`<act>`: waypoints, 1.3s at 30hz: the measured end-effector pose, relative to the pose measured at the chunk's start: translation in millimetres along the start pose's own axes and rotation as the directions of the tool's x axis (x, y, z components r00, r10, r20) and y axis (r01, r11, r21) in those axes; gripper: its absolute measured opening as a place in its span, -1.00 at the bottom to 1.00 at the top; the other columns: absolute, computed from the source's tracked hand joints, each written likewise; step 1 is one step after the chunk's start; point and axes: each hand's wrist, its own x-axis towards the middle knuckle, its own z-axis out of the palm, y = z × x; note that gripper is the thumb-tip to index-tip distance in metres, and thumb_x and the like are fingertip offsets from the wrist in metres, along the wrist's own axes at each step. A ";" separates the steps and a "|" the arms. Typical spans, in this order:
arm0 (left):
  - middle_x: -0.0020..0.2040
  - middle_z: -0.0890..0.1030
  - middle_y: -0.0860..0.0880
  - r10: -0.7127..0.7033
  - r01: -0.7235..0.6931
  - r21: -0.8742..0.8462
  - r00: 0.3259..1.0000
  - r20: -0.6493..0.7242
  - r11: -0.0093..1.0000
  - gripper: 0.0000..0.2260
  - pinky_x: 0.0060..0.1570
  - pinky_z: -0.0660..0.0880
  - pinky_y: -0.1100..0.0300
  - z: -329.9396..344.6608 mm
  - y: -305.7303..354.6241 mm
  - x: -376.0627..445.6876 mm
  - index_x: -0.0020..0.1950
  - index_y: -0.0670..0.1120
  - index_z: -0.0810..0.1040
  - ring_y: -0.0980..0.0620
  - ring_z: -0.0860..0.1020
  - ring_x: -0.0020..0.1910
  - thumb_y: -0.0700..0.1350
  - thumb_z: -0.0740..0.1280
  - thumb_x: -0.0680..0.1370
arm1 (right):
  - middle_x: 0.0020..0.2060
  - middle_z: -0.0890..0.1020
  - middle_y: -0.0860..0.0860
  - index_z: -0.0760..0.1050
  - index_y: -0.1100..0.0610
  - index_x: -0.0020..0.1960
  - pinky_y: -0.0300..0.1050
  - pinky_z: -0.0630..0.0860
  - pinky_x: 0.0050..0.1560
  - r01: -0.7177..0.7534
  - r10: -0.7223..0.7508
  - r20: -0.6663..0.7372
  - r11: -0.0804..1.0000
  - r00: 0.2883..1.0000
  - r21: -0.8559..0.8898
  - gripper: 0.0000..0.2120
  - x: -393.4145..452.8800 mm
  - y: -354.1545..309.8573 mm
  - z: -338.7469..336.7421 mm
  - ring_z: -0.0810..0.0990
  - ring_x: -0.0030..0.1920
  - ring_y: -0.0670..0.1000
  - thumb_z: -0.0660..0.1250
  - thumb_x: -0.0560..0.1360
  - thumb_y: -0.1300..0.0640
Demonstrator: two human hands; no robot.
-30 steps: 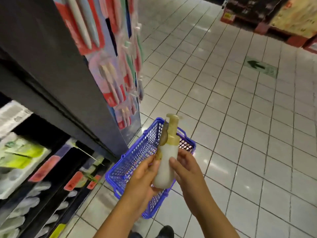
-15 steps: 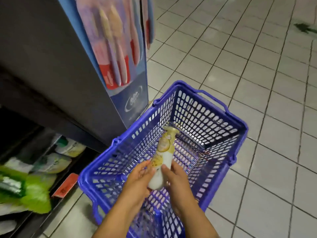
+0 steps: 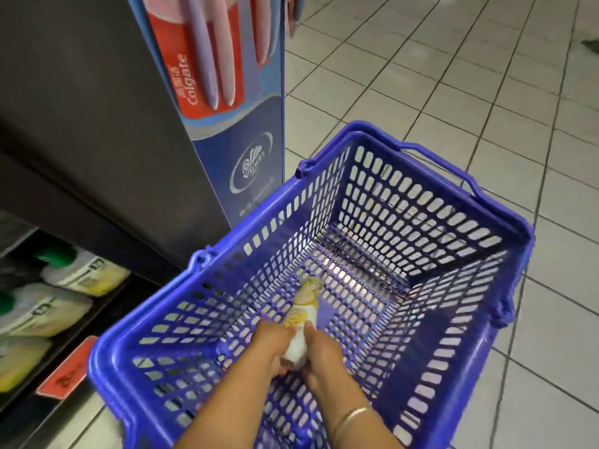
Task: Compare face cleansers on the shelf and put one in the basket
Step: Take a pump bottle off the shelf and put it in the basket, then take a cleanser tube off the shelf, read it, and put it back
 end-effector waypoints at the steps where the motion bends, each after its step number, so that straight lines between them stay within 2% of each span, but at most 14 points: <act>1: 0.14 0.57 -0.33 -0.033 0.033 0.013 0.999 -0.004 0.999 -0.70 -0.12 0.49 0.04 2.1 -4.0 5.0 0.24 -0.34 0.44 -0.23 0.59 0.08 -0.22 0.29 0.56 | 0.13 0.55 0.37 0.44 0.46 0.18 0.23 0.44 0.21 -0.029 0.029 -0.001 1.000 1.000 -0.013 -0.70 3.3 3.9 -1.8 0.54 0.13 0.33 0.21 0.58 0.24; 6: 0.16 0.56 -0.31 -0.189 0.180 0.167 0.981 0.040 0.969 -0.73 0.02 0.52 -0.07 6.7 -18.2 20.4 0.24 -0.32 0.43 -0.23 0.56 0.12 -0.26 0.25 0.56 | 0.07 0.60 0.27 0.47 0.33 0.20 0.17 0.51 0.14 -0.200 0.199 -0.023 0.979 0.980 -0.029 -0.73 16.8 16.5 -10.6 0.58 0.06 0.26 0.21 0.59 0.19; 10: 0.17 0.56 -0.29 -0.238 0.222 0.186 0.969 0.071 0.957 -0.72 0.16 0.49 -0.12 7.5 -28.3 25.1 0.25 -0.30 0.42 -0.23 0.55 0.14 -0.28 0.23 0.55 | 0.09 0.59 0.28 0.47 0.28 0.22 0.15 0.53 0.09 -0.275 0.276 -0.030 0.961 0.961 0.026 -0.76 23.6 20.5 -10.7 0.58 0.07 0.26 0.15 0.60 0.26; 12: 0.14 0.58 -0.29 -0.234 0.217 0.174 0.969 0.080 0.960 -0.73 0.17 0.49 -0.12 10.6 -31.5 23.3 0.23 -0.30 0.45 -0.22 0.57 0.12 -0.29 0.24 0.54 | 0.04 0.59 0.26 0.47 0.26 0.21 0.11 0.55 -0.04 -0.275 0.276 -0.054 0.961 0.960 0.033 -0.76 27.2 21.4 -9.8 0.58 0.00 0.25 0.14 0.59 0.30; 15: 0.11 0.59 -0.28 -0.198 0.181 0.180 0.977 0.079 0.967 -0.74 0.18 0.49 -0.05 13.8 -31.3 22.4 0.21 -0.32 0.48 -0.18 0.57 0.10 -0.32 0.23 0.53 | -0.07 0.56 0.21 0.47 0.32 0.11 -0.07 0.53 -0.41 -0.295 0.297 -0.084 0.955 0.951 0.036 -0.80 31.8 22.0 -10.3 0.53 -0.22 0.16 0.14 0.54 0.39; 16: 0.12 0.59 -0.26 -0.186 0.171 0.174 0.980 0.076 0.970 -0.74 0.15 0.49 -0.01 14.0 -28.6 20.8 0.22 -0.31 0.47 -0.16 0.56 0.09 -0.32 0.20 0.54 | -0.02 0.57 0.22 0.46 0.35 0.12 -0.07 0.56 -0.37 -0.284 0.281 -0.095 0.959 0.955 -0.009 -0.79 32.5 20.6 -11.1 0.55 -0.18 0.18 0.14 0.53 0.39; 18: 0.17 0.57 -0.24 -0.166 0.156 0.175 0.985 0.048 0.972 -0.73 0.04 0.47 0.06 10.9 -21.0 12.0 0.25 -0.27 0.45 -0.15 0.54 0.13 -0.30 0.17 0.56 | 0.11 0.57 0.27 0.46 0.38 0.19 -0.02 0.56 -0.05 -0.230 0.201 -0.167 0.956 0.965 -0.180 -0.75 32.6 20.9 -15.0 0.57 0.04 0.24 0.17 0.54 0.33; 20: 0.14 0.58 -0.21 -0.148 0.144 0.165 0.989 0.014 0.976 -0.78 -0.07 0.44 0.11 3.2 -8.5 -7.2 0.18 -0.25 0.48 -0.15 0.54 0.14 -0.26 0.18 0.56 | 0.09 0.58 0.28 0.50 0.33 0.13 -0.03 0.47 -0.01 -0.163 0.084 -0.212 0.907 0.974 -0.389 -0.77 16.2 14.0 -20.8 0.56 0.08 0.22 0.16 0.56 0.26; 23: -0.14 0.52 -0.12 -0.084 0.083 0.027 0.996 0.030 0.996 -0.89 -0.24 0.40 0.17 -16.3 9.0 -56.6 -0.10 -0.15 0.46 -0.08 0.50 -0.06 -0.26 0.17 0.58 | -0.08 0.60 0.24 0.52 0.27 -0.05 -0.02 0.45 -0.13 -0.016 -0.037 -0.134 0.928 0.990 -0.371 -0.81 -34.2 -7.4 -32.8 0.57 -0.06 0.18 0.15 0.57 0.24; 25: -0.15 0.49 -0.09 0.034 -0.033 -0.028 0.999 0.014 0.999 -0.89 -0.23 0.39 0.18 -34.7 19.2 -97.2 -0.07 -0.11 0.45 -0.04 0.48 -0.11 -0.27 0.17 0.58 | -0.15 0.58 0.14 0.49 0.21 -0.04 -0.14 0.41 -0.30 -0.027 0.023 -0.021 0.978 1.000 -0.207 -0.85 -78.3 -29.0 -41.2 0.58 -0.18 0.08 0.15 0.59 0.23; 27: -0.14 0.52 -0.07 0.122 -0.122 -0.062 0.993 0.000 0.991 -0.88 -0.18 0.40 0.19 -54.3 29.3 -146.6 -0.01 -0.10 0.48 0.01 0.51 -0.16 -0.27 0.18 0.57 | -0.24 0.56 0.06 0.45 0.14 -0.11 -0.26 0.37 -0.39 -0.041 0.056 0.095 0.988 0.994 -0.149 -0.85 -127.5 -53.6 -51.2 0.53 -0.29 -0.03 0.16 0.60 0.21; 33: -0.19 0.55 -0.04 0.183 -0.173 -0.204 0.982 0.035 0.964 -0.86 -0.29 0.44 0.34 -106.7 64.5 -315.4 -0.07 -0.10 0.49 0.10 0.51 -0.26 -0.28 0.18 0.59 | -0.33 0.53 0.05 0.45 0.13 -0.24 -0.20 0.32 -0.28 0.047 0.010 0.214 0.965 0.977 -0.258 -0.76 -272.2 -114.5 -79.9 0.45 -0.32 -0.02 0.18 0.59 0.24; 37: -0.15 0.59 -0.04 0.189 -0.191 -0.262 0.981 -0.032 0.946 -0.88 -0.23 0.49 0.30 -135.5 73.8 -411.1 0.00 -0.11 0.53 0.09 0.56 -0.20 -0.24 0.20 0.59 | -0.39 0.48 0.07 0.43 0.15 -0.24 -0.22 0.28 -0.33 0.124 -0.020 0.291 0.931 0.957 -0.343 -0.77 -364.8 -147.5 -91.2 0.40 -0.34 0.01 0.19 0.58 0.29; 39: -0.16 0.59 -0.02 0.183 -0.199 -0.292 0.980 -0.080 0.936 -0.88 -0.23 0.51 0.29 -148.2 71.8 -452.3 0.01 -0.12 0.54 0.12 0.57 -0.23 -0.25 0.22 0.58 | -0.29 0.48 0.14 0.40 0.15 -0.23 -0.25 0.29 -0.37 0.158 -0.012 0.331 0.896 0.944 -0.416 -0.78 -406.6 -158.8 -97.6 0.40 -0.34 0.00 0.18 0.59 0.26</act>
